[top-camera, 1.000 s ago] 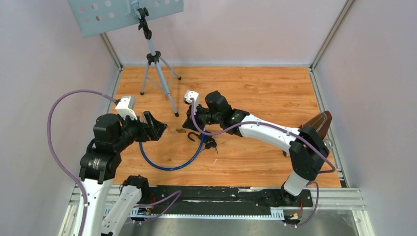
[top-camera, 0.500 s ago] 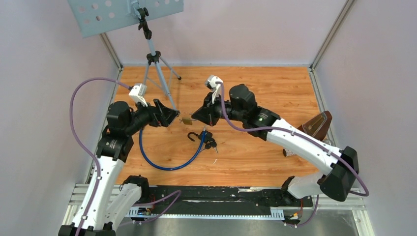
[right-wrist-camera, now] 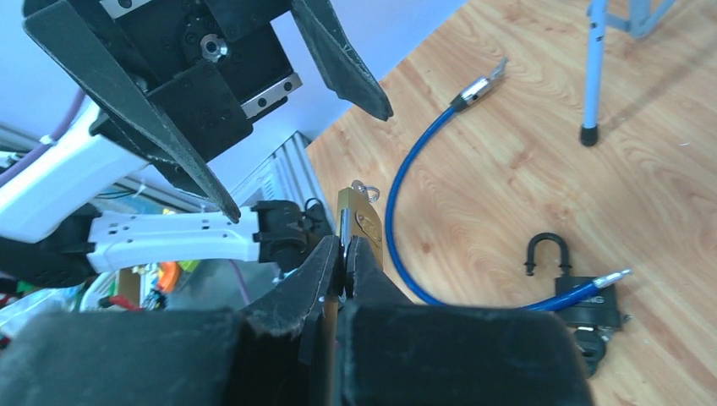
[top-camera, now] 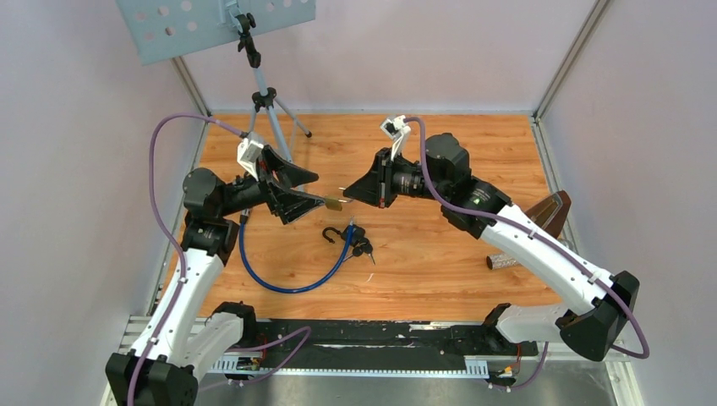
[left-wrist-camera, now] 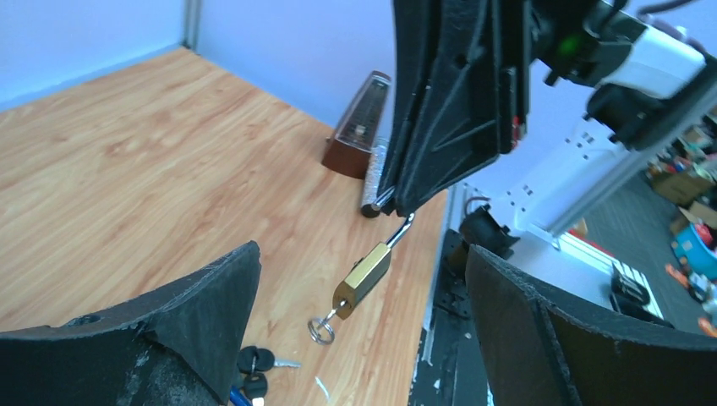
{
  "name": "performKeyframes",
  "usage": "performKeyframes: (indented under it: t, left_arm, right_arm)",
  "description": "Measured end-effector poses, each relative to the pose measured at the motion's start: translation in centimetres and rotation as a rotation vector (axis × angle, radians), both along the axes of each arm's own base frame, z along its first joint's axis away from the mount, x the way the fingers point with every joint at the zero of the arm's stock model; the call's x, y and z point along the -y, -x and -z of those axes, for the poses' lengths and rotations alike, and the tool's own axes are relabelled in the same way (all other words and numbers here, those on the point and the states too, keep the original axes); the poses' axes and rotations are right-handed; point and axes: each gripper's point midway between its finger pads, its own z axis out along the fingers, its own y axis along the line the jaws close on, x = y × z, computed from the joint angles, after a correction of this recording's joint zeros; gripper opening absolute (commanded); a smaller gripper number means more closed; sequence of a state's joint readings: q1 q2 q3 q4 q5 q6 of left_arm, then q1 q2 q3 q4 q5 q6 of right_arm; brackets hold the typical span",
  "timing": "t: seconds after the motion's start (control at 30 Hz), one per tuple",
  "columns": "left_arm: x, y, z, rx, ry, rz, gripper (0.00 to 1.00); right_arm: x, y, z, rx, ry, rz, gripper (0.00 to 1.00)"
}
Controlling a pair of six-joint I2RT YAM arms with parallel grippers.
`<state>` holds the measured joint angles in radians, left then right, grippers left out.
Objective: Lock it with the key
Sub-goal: Pick up the lock from the center of the board.
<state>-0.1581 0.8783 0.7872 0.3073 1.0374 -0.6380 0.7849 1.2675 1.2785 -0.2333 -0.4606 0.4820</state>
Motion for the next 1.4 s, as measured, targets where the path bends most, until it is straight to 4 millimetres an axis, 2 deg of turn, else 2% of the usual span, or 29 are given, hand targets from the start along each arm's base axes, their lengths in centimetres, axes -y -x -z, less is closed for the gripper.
performKeyframes:
  t: [0.33,0.47,0.6,0.77,0.93,1.03,1.17,1.2,1.37,1.4]
  left_arm:
    - [2.0,3.0,-0.5,-0.016,0.015,0.173,0.67]
    - [2.4,4.3,-1.3,0.015,0.025,0.210,0.40]
    - [2.4,5.2,-1.9,0.052,0.029,0.228,0.36]
    - [2.4,5.3,-1.7,0.043,0.031,0.234,0.33]
    - [2.3,5.8,-1.8,0.040,0.036,0.251,0.17]
    - [2.3,6.4,-2.0,0.056,0.039,0.264,0.03]
    - [2.2,6.6,-1.9,0.064,0.043,0.263,0.00]
    - [2.2,6.6,-1.9,0.062,0.043,0.261,0.00]
    - [2.3,5.8,-1.7,0.021,0.049,0.230,0.00]
    - [2.4,5.3,-1.6,-0.006,0.054,0.211,0.00]
  right_arm:
    - [-0.5,2.1,-2.7,-0.056,-0.078,-0.097,0.00]
    - [-0.7,2.6,-4.4,-0.062,-0.116,-0.124,0.00]
    - [-0.7,3.1,-5.2,-0.081,-0.137,-0.143,0.00]
    - [-0.8,3.4,-5.4,-0.104,-0.146,-0.155,0.00]
    - [-0.7,3.5,-5.4,-0.120,-0.150,-0.155,0.00]
    - [-0.8,3.6,-5.5,-0.134,-0.153,-0.162,0.00]
    - [-1.3,3.5,-5.4,-0.163,-0.153,-0.172,0.01]
    - [-1.3,3.4,-5.4,-0.172,-0.153,-0.172,0.06]
    - [-1.8,2.5,-4.9,-0.198,-0.148,-0.146,0.58]
    - [-1.8,2.2,-4.7,-0.203,-0.146,-0.135,0.66]
